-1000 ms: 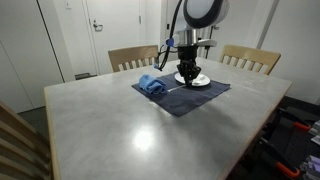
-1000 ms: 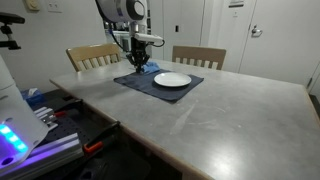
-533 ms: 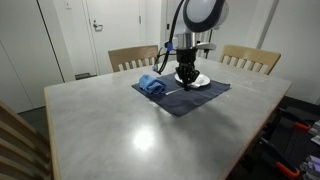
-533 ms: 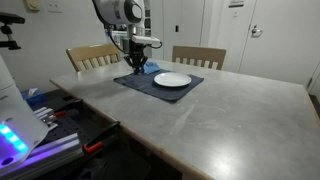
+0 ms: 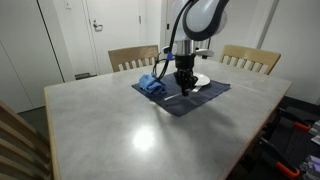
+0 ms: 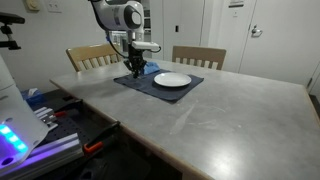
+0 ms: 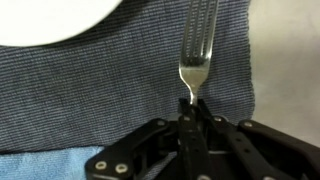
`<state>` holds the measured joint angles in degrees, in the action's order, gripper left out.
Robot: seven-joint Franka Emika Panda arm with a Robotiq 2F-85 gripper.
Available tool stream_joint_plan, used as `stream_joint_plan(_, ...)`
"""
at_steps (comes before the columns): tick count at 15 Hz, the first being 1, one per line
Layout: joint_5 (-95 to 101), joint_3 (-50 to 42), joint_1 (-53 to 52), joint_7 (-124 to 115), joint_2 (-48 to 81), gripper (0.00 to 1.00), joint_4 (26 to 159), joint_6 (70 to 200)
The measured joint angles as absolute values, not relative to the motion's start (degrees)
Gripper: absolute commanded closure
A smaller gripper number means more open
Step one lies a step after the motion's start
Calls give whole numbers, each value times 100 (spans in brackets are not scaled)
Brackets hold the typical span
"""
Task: Take the fork on the plate and put it on the table mat
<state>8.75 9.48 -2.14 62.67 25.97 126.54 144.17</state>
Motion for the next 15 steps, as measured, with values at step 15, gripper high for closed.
stream_joint_plan(15,875,938,-220,6054,2575,98,12651,14416)
